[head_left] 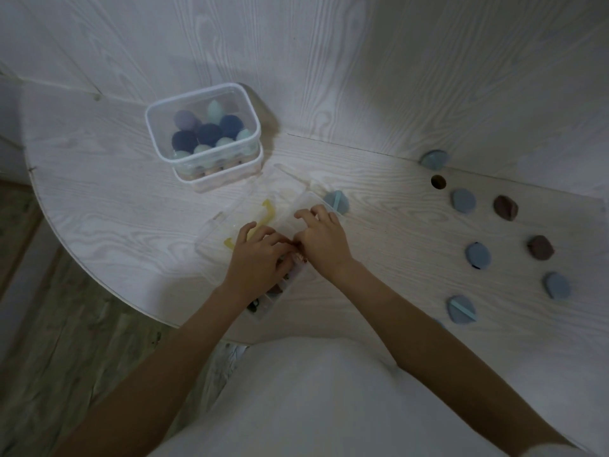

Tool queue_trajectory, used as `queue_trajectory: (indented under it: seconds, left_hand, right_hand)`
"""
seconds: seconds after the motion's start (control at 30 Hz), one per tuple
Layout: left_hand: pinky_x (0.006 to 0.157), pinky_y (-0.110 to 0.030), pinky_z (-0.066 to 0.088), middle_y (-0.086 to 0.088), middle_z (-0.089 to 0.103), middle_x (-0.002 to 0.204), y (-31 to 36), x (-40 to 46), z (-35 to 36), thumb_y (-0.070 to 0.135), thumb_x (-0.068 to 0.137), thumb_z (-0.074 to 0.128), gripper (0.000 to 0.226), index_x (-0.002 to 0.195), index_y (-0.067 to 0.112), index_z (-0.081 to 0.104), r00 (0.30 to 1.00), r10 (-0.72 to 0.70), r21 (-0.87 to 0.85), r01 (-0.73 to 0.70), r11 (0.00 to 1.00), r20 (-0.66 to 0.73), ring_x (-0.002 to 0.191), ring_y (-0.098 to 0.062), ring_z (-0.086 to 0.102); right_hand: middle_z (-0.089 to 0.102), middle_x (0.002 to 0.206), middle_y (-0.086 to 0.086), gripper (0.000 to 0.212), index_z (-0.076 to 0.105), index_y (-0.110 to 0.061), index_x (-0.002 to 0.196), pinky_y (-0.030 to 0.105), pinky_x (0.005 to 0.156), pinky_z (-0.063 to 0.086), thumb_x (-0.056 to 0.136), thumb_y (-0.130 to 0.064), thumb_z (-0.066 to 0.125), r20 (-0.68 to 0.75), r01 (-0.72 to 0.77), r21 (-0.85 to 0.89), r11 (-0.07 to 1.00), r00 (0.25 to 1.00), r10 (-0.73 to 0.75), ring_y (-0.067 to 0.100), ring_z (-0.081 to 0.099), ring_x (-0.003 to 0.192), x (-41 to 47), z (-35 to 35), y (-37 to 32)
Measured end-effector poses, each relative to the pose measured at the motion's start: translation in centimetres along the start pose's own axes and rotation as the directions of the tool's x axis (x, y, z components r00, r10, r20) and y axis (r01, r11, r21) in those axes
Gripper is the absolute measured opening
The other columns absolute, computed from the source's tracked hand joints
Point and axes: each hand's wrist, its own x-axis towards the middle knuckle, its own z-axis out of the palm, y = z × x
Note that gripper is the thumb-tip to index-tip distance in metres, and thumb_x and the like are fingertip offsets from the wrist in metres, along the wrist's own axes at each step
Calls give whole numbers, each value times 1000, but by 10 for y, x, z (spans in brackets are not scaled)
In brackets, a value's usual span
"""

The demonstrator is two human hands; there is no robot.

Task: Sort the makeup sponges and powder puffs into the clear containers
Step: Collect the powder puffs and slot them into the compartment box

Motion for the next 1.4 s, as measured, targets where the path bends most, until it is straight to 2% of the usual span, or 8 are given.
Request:
queue_trajectory:
  seconds: [0.13,0.37,0.6,0.73,0.83,0.97,1.1,1.4]
  left_hand:
    - [89,-35,34,5,71,88,-2,-3,3,31,82,47,28,87,20,73,1000,-3,-53,3,999,-7,89,-21,61]
    - [82,-32,39,-1,69,92,12,3,-8,28,85,46,27,91,16,70,995,-9,-207,-11,978,-96,91,-21,57]
    - [66,-17,44,9,62,85,91,36,-23,33,88,49,25,103,14,56,991,-80,-579,3,816,-108,75,-3,54]
    - [69,-24,43,15,58,86,141,64,12,35,87,54,24,107,21,52,977,116,-466,-19,884,179,82,-9,58]
    - [80,-27,41,9,59,107,183,69,47,42,88,56,34,116,24,50,847,193,-349,-9,937,495,98,-11,54]
    - [87,-30,41,2,54,122,238,57,87,44,83,63,52,127,23,46,761,170,-265,3,964,626,110,-17,50]
    - [81,-37,45,-4,46,123,267,45,109,35,78,69,61,130,17,42,772,146,-153,-64,986,618,113,-23,45]
    - [72,-26,39,-10,62,102,258,30,101,25,85,65,27,108,12,63,786,19,-290,206,935,618,93,-25,57]
  right_hand:
    - [66,110,10,16,75,-17,73,38,74,46,74,-20,59,-35,21,123,992,999,-17,35,59,100,-13,0,2]
    - [59,120,8,23,67,-16,105,36,94,40,87,-23,54,-181,-168,330,929,954,237,27,47,116,-72,-21,21]
    - [64,108,11,20,69,-11,98,29,90,38,88,-18,53,-317,-510,358,782,721,616,23,49,105,-173,-8,58]
    - [65,107,16,19,70,-9,95,42,82,50,77,-6,64,-240,-750,243,616,569,787,29,47,104,-239,13,86]
    - [64,107,21,30,65,-2,105,47,82,51,75,1,69,-134,-794,293,533,517,845,41,55,99,-272,18,111]
    - [54,123,19,44,48,-6,130,41,91,40,87,-9,59,61,-807,328,492,537,841,37,47,109,-284,13,146]
    - [45,129,11,52,37,-15,139,37,82,42,91,-25,56,131,-781,361,510,584,801,29,42,113,-274,9,167]
    - [55,97,15,17,60,-3,98,30,64,40,88,-17,62,58,-610,588,532,687,724,22,52,76,-265,9,173]
